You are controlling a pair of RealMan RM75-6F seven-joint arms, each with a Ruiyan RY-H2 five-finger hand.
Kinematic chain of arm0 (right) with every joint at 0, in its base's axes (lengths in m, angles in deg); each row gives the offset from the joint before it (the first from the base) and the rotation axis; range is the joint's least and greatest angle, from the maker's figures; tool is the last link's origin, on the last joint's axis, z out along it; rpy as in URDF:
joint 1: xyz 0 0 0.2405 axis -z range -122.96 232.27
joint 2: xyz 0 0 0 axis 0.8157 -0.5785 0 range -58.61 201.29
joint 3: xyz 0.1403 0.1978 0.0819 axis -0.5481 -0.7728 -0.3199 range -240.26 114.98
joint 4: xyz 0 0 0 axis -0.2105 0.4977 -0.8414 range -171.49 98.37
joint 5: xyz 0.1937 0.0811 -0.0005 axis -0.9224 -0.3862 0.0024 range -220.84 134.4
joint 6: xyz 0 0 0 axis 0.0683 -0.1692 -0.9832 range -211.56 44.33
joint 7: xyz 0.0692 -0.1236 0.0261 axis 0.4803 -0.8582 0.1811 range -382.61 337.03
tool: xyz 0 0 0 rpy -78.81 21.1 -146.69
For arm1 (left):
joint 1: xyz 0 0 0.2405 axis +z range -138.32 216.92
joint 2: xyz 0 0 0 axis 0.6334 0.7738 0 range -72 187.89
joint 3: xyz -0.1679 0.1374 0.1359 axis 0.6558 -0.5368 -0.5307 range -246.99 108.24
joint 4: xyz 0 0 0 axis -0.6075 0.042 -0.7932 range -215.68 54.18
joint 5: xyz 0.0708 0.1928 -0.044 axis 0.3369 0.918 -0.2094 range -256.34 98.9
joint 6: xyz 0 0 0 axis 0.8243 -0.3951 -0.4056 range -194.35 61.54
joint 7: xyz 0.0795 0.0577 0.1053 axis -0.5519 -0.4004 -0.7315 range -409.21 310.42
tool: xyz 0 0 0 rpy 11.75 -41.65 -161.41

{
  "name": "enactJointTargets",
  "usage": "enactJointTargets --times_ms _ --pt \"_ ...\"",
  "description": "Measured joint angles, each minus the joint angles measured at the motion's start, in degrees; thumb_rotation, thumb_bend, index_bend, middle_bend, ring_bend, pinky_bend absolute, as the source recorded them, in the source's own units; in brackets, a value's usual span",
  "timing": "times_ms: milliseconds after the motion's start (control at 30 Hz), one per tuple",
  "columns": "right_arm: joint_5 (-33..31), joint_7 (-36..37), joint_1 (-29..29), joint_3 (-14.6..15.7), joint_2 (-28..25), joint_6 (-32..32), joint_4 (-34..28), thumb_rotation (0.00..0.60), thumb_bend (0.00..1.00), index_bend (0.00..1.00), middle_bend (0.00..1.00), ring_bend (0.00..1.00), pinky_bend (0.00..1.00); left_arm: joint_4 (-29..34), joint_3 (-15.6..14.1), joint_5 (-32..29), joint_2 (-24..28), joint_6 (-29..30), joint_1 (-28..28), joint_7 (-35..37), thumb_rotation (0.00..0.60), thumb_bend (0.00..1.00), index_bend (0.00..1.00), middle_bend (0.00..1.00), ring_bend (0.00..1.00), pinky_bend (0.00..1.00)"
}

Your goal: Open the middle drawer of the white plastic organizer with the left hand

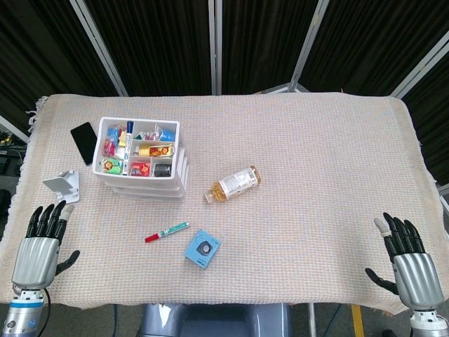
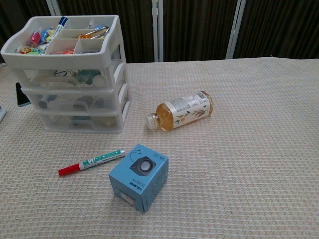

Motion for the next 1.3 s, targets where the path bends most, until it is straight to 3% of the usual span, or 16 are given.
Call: enactJointTargets --times_ms 1133,1167,1233,1300 --pt "-0.3 -0.5 -0.1 0.1 0.0 -0.6 -0.3 0.600 0.02 0.00 0.00 0.00 0.00 0.5 1.0 1.5 0.3 -1.7 1.0 0.7 0.600 0.20 0.00 0.00 0.01 0.01" --pt "-0.3 -0.6 -0.1 0.1 0.0 -0.8 -0.3 0.600 0.02 0.00 0.00 0.00 0.00 0.4 1.1 1.5 0.2 -1.8 1.0 0.8 0.600 0.21 0.00 0.02 0.07 0.06" --pt "-0.4 -0.9 -0.2 0.1 0.1 -0.9 -0.4 0.600 0.02 0.00 0.00 0.00 0.00 0.2 1.2 1.7 -0.1 -1.7 1.0 1.0 0.600 0.25 0.00 0.19 0.28 0.24" --pt "-0.4 -1.1 -0.2 0.1 0.1 -1.0 -0.5 0.600 0.02 0.00 0.00 0.00 0.00 0.0 1.5 1.9 -0.5 -1.4 1.0 1.6 0.600 0.33 0.00 0.48 0.54 0.44"
